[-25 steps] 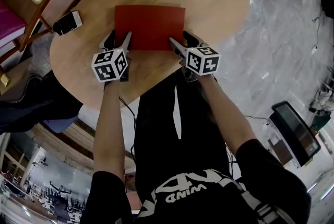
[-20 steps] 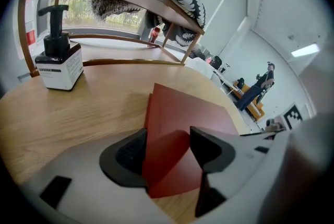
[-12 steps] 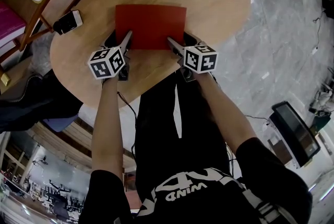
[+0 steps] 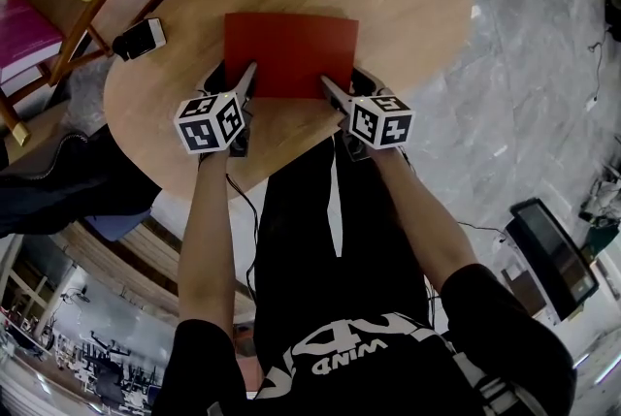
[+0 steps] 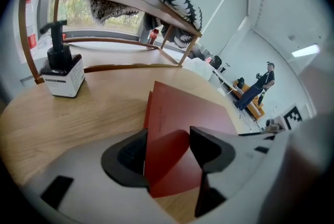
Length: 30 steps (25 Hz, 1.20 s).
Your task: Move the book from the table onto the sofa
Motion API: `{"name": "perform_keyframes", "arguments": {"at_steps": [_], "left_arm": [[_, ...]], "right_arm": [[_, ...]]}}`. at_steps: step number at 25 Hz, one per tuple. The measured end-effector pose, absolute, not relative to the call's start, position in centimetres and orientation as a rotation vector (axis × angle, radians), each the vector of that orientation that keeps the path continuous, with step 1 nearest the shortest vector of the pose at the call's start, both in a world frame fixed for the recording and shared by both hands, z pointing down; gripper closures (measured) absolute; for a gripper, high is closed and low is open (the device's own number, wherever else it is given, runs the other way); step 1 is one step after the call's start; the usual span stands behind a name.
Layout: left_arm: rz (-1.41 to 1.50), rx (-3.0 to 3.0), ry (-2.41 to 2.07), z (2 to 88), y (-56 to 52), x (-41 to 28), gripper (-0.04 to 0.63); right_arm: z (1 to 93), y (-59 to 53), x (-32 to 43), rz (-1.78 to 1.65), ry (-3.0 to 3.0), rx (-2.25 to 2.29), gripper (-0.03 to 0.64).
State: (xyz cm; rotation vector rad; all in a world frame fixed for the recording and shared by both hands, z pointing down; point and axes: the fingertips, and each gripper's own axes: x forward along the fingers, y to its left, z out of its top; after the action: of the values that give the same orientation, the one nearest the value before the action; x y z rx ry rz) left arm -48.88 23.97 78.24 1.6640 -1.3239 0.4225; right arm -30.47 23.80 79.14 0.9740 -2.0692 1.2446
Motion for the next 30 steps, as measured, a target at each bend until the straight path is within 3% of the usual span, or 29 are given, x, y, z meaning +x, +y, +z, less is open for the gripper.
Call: {"name": "perform_keyframes", "arguments": {"at_steps": [19,30], "left_arm": [[0.300,1.673,-1.465,48.5,27.3,-46.4,0.350],[0.311,1.799,-1.400,43.4,27.1,-42.5,0.351]], "right_arm": [[49.4,25.2,-28.2,1.073,-2.254,0.985,0.344],[44.0,26.8,-24.0,1.048,-2.294,1.185,0.344]]}}
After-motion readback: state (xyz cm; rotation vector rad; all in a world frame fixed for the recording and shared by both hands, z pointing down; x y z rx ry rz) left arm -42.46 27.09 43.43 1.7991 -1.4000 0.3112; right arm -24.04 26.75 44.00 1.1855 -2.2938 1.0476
